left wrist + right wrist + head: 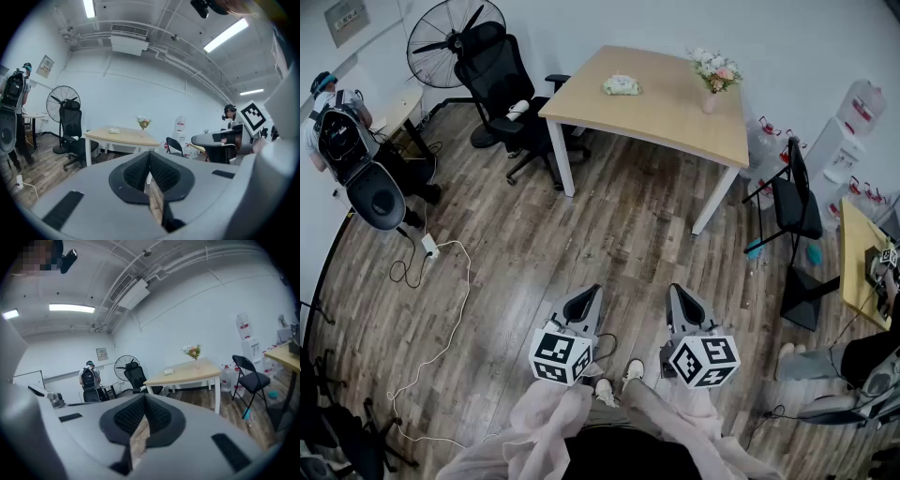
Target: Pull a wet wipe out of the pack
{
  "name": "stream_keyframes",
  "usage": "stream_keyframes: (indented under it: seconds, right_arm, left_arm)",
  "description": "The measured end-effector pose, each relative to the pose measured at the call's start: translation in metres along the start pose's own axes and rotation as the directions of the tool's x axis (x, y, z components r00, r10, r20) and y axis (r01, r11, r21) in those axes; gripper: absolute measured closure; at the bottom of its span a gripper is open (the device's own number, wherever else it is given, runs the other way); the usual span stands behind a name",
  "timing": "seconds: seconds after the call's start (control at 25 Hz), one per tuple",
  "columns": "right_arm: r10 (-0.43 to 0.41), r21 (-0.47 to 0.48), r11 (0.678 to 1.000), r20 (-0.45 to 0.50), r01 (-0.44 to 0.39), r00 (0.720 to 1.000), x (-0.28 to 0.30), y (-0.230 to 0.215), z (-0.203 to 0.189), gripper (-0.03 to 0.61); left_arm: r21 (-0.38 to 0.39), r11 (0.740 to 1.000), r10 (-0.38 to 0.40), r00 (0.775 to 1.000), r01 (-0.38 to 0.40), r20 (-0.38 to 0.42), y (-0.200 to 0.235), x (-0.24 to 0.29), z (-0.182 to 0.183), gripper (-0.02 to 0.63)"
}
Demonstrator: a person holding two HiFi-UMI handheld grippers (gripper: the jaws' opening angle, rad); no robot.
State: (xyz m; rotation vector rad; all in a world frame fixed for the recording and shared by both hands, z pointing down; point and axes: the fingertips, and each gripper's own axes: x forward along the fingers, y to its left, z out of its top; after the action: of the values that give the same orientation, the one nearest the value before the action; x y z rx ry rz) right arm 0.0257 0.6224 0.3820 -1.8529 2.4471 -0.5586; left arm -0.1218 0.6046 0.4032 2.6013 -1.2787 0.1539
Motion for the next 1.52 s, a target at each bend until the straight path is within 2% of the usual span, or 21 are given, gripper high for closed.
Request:
stream_keyframes:
  seconds: [0.16, 0.32, 0.52, 0.64, 0.84, 1.08, 1.52]
  right_arm:
    - [0.0, -0.026, 1.0, 0.018, 0.0, 1.0, -0.016, 0.007, -0.001, 0.572]
    - [-0.011, 0.009, 1.0, 0.08, 0.011, 0.997, -0.023, 0.011, 0.006, 0.569]
    - [0.027, -0.014, 1.0, 0.087, -0.026, 0.996, -0.022, 0.023, 0.003, 0.568]
    - [0.044, 0.026, 0.999, 0.103, -0.047, 0.994, -0.021, 0.024, 0.003, 0.568]
    - [0.018, 0.095, 0.995, 0.105, -0.028, 0.994, -0.011, 0.014, 0.002, 0.568]
    - [-0.01, 0.084, 0.996, 0.092, 0.002, 0.996, 0.019, -0.002, 0.004, 0.568]
    - [0.012, 0.035, 0.999, 0.067, -0.015, 0.998, 0.1, -0.042, 0.037, 0.568]
  left_arm:
    - [-0.012, 1.0, -0.001, 1.0, 0.002, 0.019, -0.008, -0.014, -0.003, 0.601]
    - [-0.007, 1.0, 0.004, 1.0, -0.004, 0.029, -0.008, -0.025, -0.001, 0.601]
    - [-0.016, 0.999, 0.029, 0.999, -0.029, 0.039, 0.002, -0.034, -0.001, 0.6]
    - [-0.017, 0.999, 0.042, 0.998, -0.041, 0.04, 0.006, -0.033, -0.002, 0.6]
    - [-0.013, 0.998, 0.054, 0.998, -0.054, 0.037, 0.016, -0.027, -0.001, 0.601]
    - [0.002, 0.998, 0.067, 0.997, -0.067, 0.038, 0.035, -0.006, 0.007, 0.6]
    - [0.03, 0.996, 0.085, 0.996, -0.086, 0.038, 0.066, 0.077, 0.037, 0.6]
